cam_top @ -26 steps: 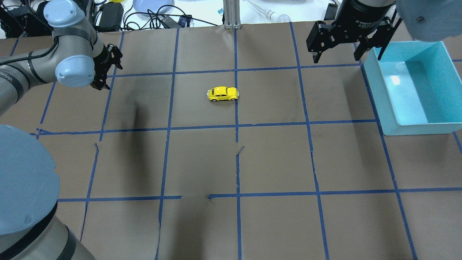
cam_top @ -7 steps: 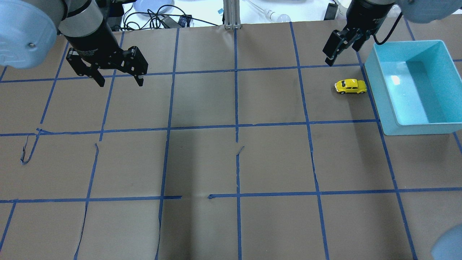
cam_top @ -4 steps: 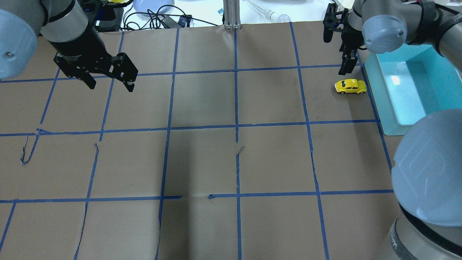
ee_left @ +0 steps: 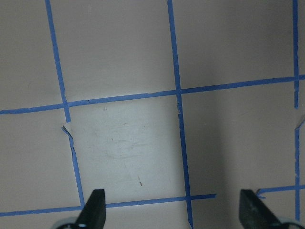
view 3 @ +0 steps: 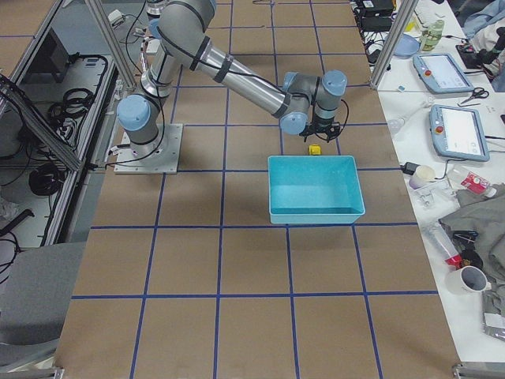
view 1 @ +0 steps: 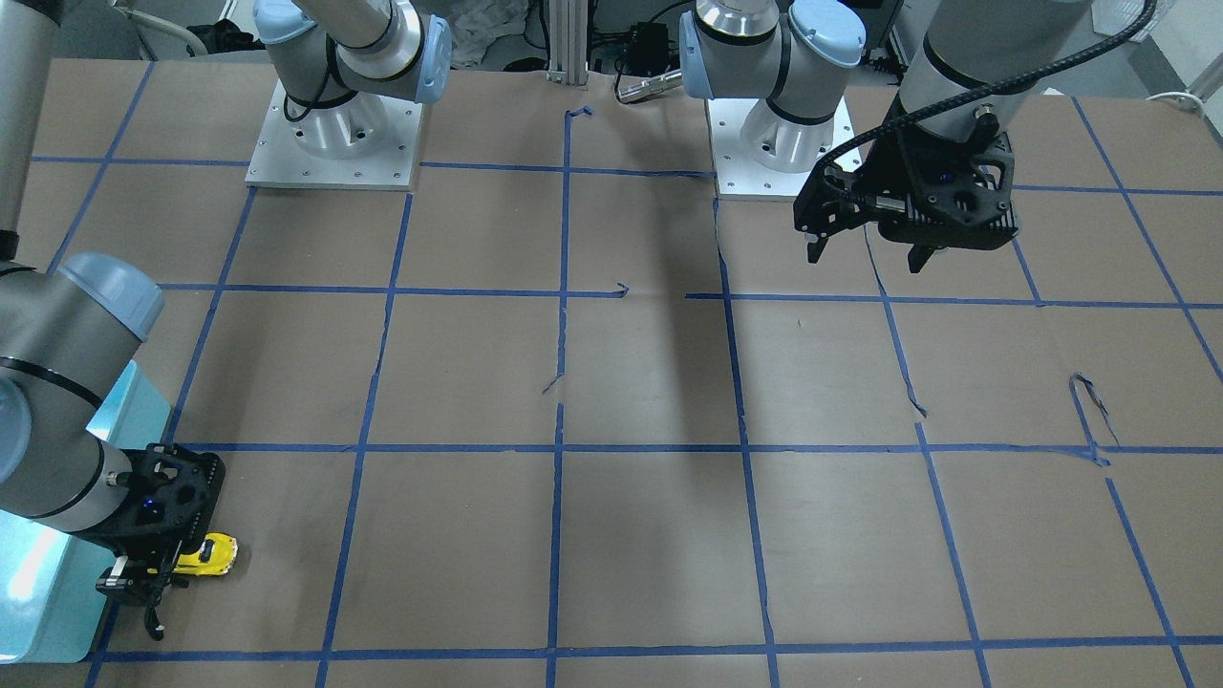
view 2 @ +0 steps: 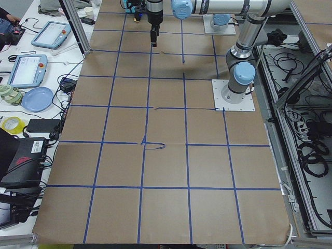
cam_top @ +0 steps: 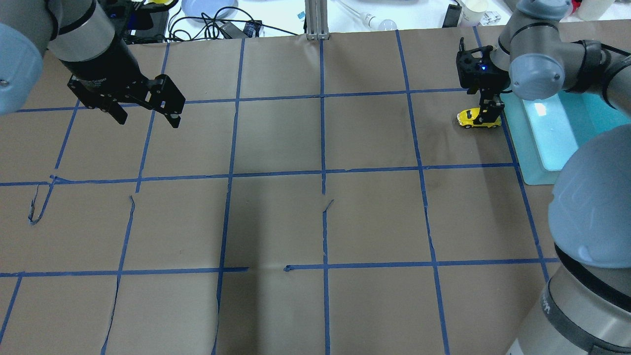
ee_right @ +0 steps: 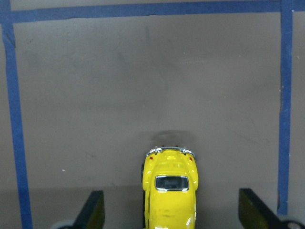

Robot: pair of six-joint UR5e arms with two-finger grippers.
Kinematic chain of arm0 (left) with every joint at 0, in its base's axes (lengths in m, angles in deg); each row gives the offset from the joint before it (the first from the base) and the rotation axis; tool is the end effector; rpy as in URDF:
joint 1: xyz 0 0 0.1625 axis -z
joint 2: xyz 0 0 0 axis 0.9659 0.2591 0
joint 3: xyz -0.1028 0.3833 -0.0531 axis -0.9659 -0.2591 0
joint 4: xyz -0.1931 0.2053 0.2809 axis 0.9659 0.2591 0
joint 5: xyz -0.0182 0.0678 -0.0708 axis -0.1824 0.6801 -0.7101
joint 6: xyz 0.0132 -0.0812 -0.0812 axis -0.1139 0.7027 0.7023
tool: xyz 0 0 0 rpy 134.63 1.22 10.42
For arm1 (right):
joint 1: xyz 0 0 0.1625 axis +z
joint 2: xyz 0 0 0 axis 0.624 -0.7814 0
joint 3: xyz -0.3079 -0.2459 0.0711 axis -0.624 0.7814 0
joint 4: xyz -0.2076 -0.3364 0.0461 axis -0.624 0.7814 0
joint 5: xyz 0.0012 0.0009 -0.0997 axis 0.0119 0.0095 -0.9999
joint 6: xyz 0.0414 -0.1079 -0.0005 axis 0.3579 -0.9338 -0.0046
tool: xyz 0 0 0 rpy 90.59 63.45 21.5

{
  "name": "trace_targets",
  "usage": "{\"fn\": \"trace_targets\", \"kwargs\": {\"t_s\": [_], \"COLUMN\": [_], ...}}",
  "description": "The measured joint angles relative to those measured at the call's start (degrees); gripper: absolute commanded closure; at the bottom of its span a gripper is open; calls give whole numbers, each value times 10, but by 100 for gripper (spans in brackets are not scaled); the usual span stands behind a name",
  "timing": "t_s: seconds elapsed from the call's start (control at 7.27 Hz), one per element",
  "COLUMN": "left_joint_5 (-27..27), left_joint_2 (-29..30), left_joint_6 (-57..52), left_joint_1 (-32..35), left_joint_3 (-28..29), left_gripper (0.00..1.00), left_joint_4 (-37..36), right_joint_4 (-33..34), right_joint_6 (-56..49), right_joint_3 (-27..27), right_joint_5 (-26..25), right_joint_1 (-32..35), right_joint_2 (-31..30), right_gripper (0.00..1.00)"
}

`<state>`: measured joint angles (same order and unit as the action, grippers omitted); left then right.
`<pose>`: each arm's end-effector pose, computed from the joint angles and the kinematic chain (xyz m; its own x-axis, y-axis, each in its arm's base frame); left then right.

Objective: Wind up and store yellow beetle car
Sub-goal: 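Close the right gripper around the yellow car, then lift the car with the right gripper and lower it into the blue tray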

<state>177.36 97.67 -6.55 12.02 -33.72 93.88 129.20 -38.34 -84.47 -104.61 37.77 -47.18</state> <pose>-0.1053 -0.4811 0.4479 -0.9943 0.1031 -0.0255 0.1030 0.9947 0.0044 -0.0155 -0.6562 0.1975 -0.0176 -0.9994 0.0292 -0.9987 0.0162 -0.0476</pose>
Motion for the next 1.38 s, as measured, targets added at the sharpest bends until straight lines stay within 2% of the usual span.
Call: {"fn": "trace_targets", "kwargs": {"t_s": [0.14, 0.28, 0.41, 0.83, 1.1, 1.38], "left_joint_5": [-1, -2, -1, -1, -2, -1], "left_joint_2": [-1, -2, -3, -2, -3, -4], "left_joint_6": [-1, -1, -2, 7, 8, 8], "left_joint_1": [-1, -2, -6, -13, -12, -11], "left_joint_3": [0, 0, 0, -4, -5, -6], "left_gripper": [0, 0, 0, 0, 0, 0], "left_joint_4": [0, 0, -1, -4, -4, -3], "right_joint_4": [9, 16, 19, 22, 22, 5], "right_joint_6": [-10, -12, -11, -8, 6, 50], "right_joint_3": [-4, -8, -12, -19, -21, -18], "right_joint_5": [0, -9, -20, -37, -39, -51], "right_joint_1": [-3, -6, -8, -10, -10, -8], "right_joint_2": [3, 6, 8, 12, 10, -10], "right_gripper": [1, 13, 37, 52, 71, 73]}}
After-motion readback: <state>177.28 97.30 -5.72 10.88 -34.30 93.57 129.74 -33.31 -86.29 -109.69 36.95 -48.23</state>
